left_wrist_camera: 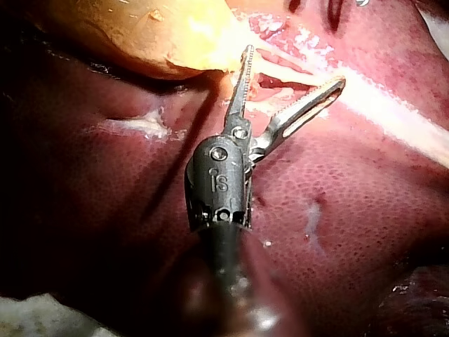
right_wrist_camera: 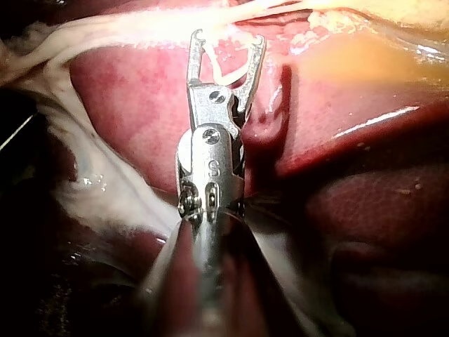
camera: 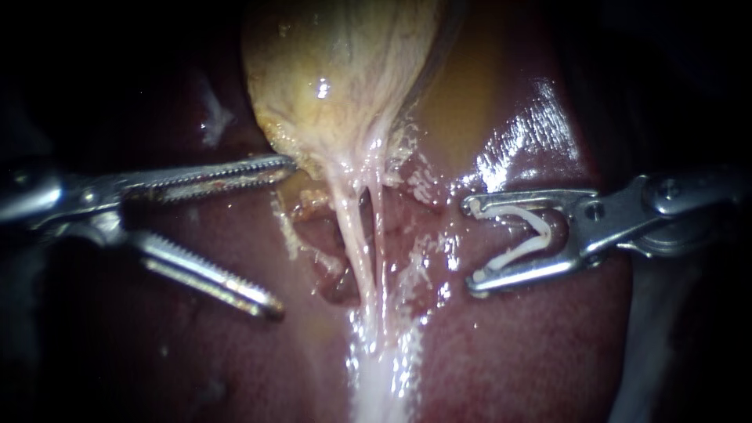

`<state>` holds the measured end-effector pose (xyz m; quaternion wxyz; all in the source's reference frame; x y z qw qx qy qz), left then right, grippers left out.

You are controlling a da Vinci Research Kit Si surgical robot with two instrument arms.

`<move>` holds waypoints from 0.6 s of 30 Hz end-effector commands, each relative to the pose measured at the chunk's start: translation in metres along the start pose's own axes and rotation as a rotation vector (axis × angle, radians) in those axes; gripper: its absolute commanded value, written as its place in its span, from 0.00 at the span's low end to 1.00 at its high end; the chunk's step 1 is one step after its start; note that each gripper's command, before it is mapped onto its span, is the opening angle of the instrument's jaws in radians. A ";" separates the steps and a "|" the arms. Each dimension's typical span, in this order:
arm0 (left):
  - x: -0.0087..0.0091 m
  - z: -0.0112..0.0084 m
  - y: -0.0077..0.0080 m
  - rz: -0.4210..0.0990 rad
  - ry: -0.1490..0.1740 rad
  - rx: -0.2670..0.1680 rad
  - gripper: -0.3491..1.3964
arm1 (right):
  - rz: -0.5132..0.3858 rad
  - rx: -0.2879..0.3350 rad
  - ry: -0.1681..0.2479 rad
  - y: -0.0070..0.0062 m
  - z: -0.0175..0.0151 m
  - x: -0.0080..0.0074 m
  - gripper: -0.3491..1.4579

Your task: Grabbing gallbladder

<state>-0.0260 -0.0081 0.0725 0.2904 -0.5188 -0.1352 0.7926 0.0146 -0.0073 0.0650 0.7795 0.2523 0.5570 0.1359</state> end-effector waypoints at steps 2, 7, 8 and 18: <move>0.0000 0.0000 0.0000 0.000 0.000 -0.001 0.93 | 0.000 0.000 0.000 0.0000 0.0000 0.0000 0.47; -0.0001 -0.0001 -0.0001 -0.035 0.000 -0.002 0.91 | 0.000 0.000 0.000 0.0000 0.0000 0.0000 0.47; -0.0002 -0.0001 -0.0002 -0.053 0.000 -0.003 0.91 | 0.000 0.000 0.000 0.0000 0.0000 0.0000 0.47; -0.0042 -0.0002 -0.0032 -0.230 -0.023 0.013 0.86 | 0.000 0.000 0.000 0.0000 0.0000 0.0000 0.47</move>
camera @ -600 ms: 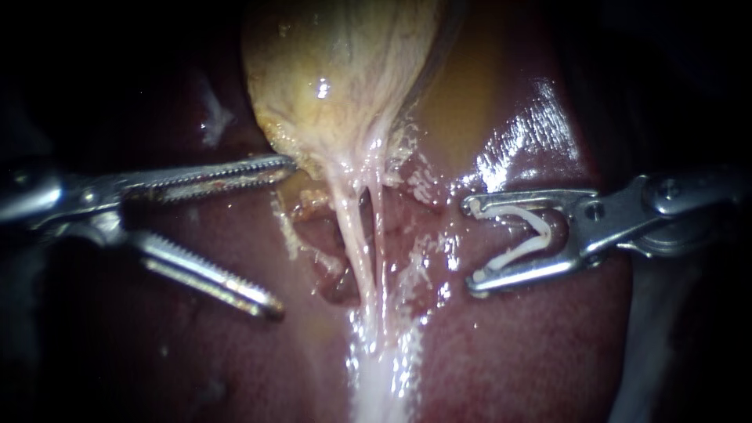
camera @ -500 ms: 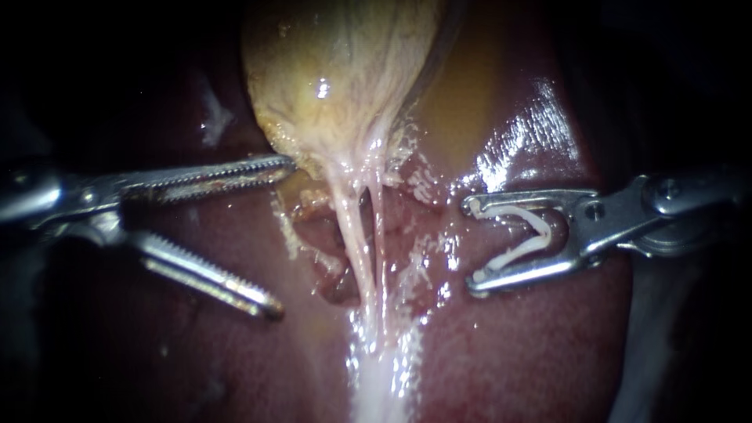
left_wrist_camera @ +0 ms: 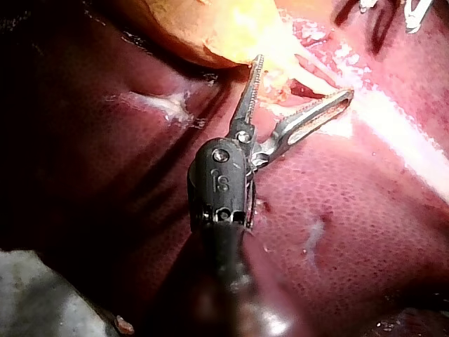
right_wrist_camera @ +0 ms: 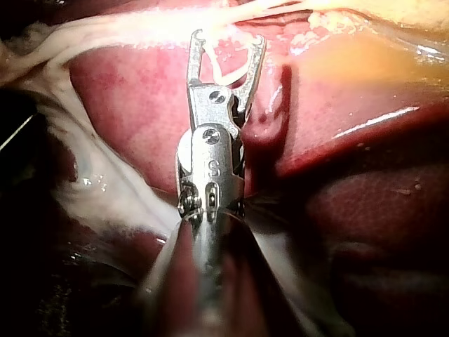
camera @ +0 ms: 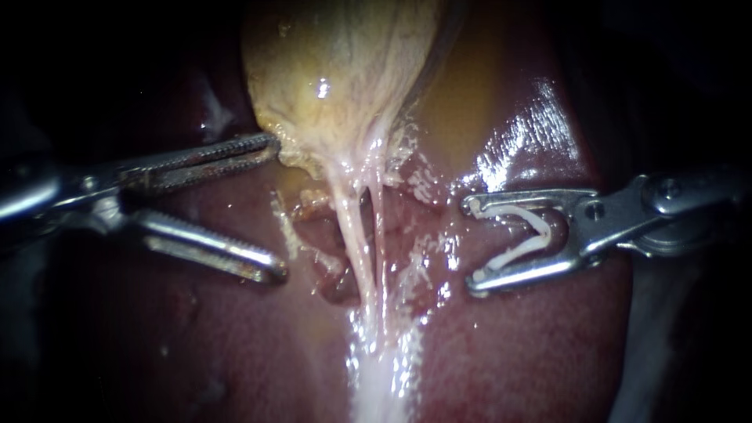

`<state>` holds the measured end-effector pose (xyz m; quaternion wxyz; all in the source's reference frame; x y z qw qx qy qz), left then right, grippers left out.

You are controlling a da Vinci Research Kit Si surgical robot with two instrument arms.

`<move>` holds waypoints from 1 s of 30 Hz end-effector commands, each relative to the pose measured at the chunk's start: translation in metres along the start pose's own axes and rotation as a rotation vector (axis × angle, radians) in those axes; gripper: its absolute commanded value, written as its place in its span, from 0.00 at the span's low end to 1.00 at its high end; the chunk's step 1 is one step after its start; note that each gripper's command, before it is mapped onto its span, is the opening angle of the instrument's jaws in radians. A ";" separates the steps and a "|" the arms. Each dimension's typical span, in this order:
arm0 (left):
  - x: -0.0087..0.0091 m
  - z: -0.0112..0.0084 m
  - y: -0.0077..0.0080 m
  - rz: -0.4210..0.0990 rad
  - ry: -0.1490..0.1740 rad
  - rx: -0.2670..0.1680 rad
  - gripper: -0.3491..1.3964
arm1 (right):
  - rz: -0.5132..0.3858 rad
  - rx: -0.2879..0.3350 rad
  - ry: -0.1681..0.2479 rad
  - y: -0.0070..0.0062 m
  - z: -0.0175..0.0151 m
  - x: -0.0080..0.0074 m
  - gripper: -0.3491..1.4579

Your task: Grabbing gallbladder

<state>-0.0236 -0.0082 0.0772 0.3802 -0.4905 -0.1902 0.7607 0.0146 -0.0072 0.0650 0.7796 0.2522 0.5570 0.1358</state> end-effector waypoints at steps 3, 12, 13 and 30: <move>-0.0013 0.0001 -0.0015 -0.056 -0.021 0.005 0.85 | 0.000 0.000 0.000 0.0000 0.0000 0.0000 0.47; -0.0021 0.0010 -0.0042 -0.182 -0.033 0.013 0.76 | 0.000 0.000 0.000 0.0000 0.0000 0.0000 0.47; -0.0020 0.0013 -0.0044 -0.189 -0.033 0.014 0.76 | 0.000 0.000 0.000 0.0000 0.0000 0.0000 0.47; -0.0006 0.0036 -0.0061 -0.287 -0.023 0.015 0.48 | 0.000 0.001 0.000 -0.0001 0.0000 0.0000 0.47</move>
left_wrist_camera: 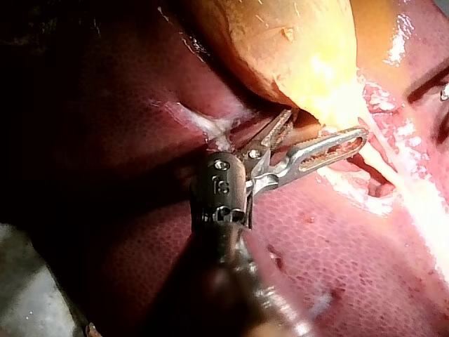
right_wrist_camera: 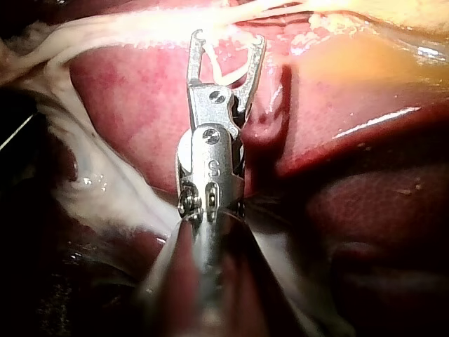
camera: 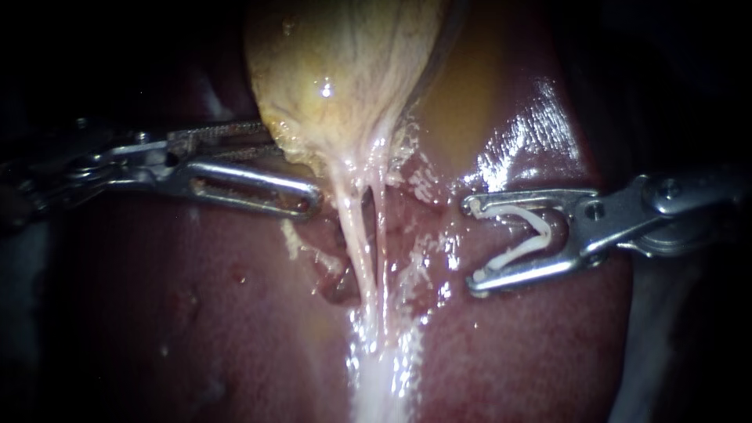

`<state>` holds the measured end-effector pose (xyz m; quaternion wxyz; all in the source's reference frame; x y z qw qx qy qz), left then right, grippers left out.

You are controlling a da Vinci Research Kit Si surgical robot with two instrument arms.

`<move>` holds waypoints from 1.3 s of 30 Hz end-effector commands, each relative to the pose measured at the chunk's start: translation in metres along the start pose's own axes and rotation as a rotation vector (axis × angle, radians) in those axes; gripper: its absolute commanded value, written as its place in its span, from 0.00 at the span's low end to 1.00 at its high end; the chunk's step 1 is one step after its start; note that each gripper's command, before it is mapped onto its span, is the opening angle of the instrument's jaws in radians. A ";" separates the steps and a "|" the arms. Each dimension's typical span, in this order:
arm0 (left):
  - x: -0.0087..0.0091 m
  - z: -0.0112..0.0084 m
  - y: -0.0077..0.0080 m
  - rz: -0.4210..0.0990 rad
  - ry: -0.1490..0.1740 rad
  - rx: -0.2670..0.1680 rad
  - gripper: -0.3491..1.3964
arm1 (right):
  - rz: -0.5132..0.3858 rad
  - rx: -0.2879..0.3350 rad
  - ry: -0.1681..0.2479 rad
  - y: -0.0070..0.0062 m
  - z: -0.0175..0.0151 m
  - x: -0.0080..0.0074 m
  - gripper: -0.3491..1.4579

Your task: Grabbing gallbladder

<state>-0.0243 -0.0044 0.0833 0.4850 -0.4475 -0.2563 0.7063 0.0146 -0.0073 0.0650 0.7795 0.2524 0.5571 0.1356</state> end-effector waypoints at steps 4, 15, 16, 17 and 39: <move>0.0000 -0.0004 -0.0007 -0.009 -0.001 -0.002 0.32 | 0.000 0.000 0.000 0.0000 0.0000 0.0000 0.47; 0.0001 -0.0013 0.0001 -0.041 -0.017 0.007 0.00 | 0.000 0.000 0.000 0.0000 0.0000 0.0000 0.47; 0.0001 -0.0013 0.0002 -0.041 -0.020 0.008 0.00 | 0.000 0.000 0.000 0.0000 0.0000 0.0000 0.47; 0.0002 -0.0014 0.0003 -0.041 -0.022 0.010 0.00 | 0.000 0.000 0.000 0.0000 0.0000 0.0000 0.47; 0.0009 -0.0063 0.0064 -0.046 -0.069 -0.038 0.00 | 0.000 -0.001 0.000 0.0001 0.0000 0.0000 0.47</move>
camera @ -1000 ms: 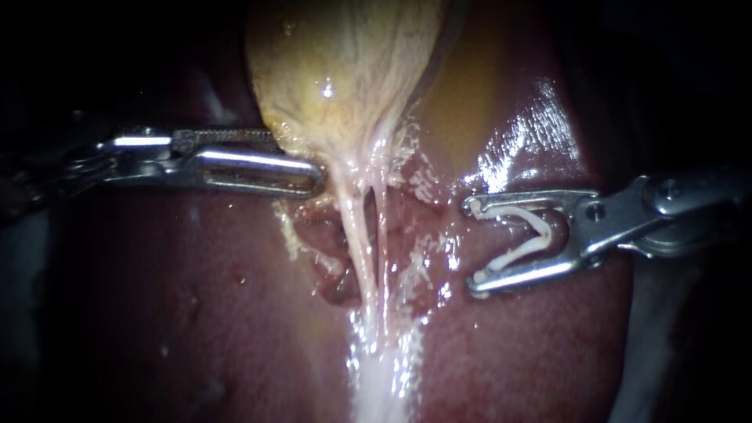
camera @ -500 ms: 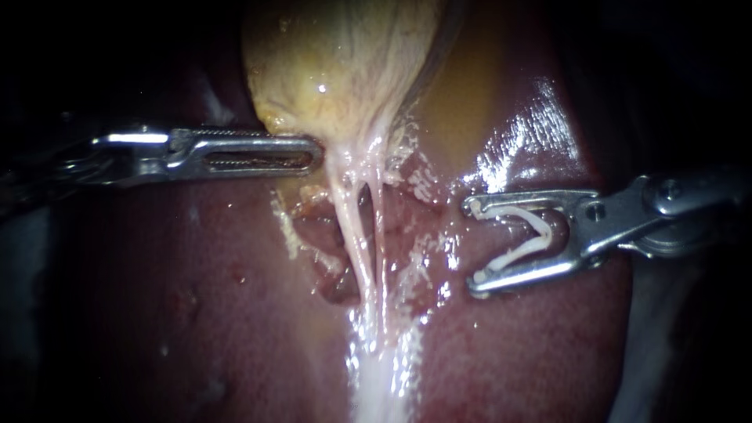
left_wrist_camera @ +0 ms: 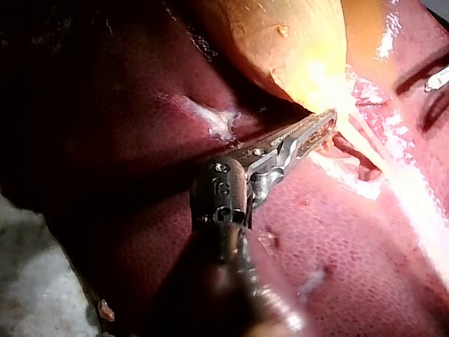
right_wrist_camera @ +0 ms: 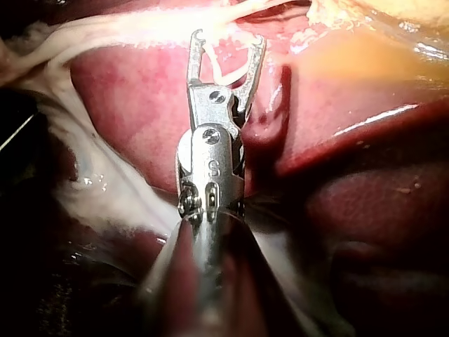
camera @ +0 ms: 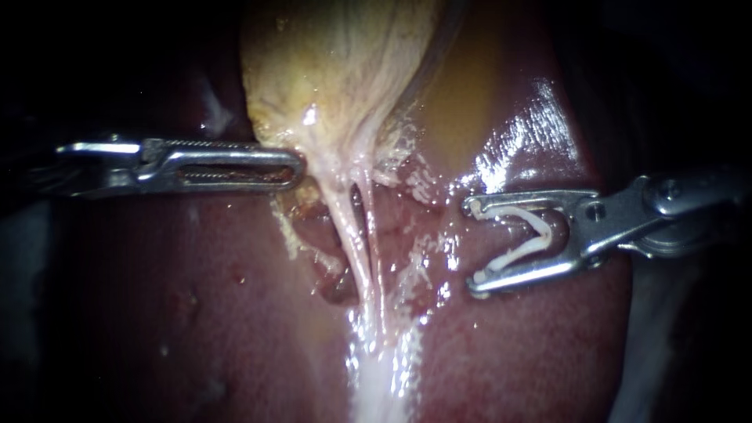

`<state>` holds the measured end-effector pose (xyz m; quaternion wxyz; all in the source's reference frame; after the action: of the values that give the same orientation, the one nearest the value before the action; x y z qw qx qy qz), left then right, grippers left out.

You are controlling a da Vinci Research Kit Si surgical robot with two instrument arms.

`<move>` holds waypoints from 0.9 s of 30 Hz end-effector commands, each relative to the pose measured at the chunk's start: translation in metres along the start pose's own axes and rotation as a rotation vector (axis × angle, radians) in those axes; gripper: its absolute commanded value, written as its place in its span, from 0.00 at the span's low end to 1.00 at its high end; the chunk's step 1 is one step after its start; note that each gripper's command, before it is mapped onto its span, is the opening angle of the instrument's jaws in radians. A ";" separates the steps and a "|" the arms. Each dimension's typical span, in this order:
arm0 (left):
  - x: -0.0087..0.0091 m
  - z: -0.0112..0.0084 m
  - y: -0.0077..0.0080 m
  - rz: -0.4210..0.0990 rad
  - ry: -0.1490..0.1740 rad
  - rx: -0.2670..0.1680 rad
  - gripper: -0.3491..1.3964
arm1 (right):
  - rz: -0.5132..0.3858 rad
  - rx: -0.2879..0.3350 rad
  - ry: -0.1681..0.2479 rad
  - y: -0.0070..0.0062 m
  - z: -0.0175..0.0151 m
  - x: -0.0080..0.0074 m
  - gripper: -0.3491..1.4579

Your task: Grabbing gallbladder

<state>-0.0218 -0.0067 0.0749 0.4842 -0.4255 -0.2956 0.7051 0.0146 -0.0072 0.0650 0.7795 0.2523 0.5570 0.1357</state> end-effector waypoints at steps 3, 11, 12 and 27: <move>0.0003 -0.0005 0.0012 0.003 -0.002 -0.005 0.00 | 0.000 -0.001 0.000 0.0001 0.0000 -0.0001 0.47; 0.0018 -0.0014 0.0036 0.015 -0.005 -0.008 0.00 | 0.000 -0.001 0.000 0.0001 0.0000 -0.0001 0.47; 0.0020 -0.0015 0.0038 0.014 -0.005 -0.008 0.00 | 0.000 -0.001 0.000 0.0001 0.0000 -0.0001 0.47; 0.0022 -0.0017 0.0056 0.017 -0.001 -0.019 0.00 | 0.001 -0.001 0.000 0.0002 0.0001 -0.0001 0.47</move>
<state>-0.0231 -0.0066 0.0688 0.4743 -0.4322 -0.2985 0.7065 0.0146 -0.0071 0.0652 0.7796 0.2519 0.5569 0.1363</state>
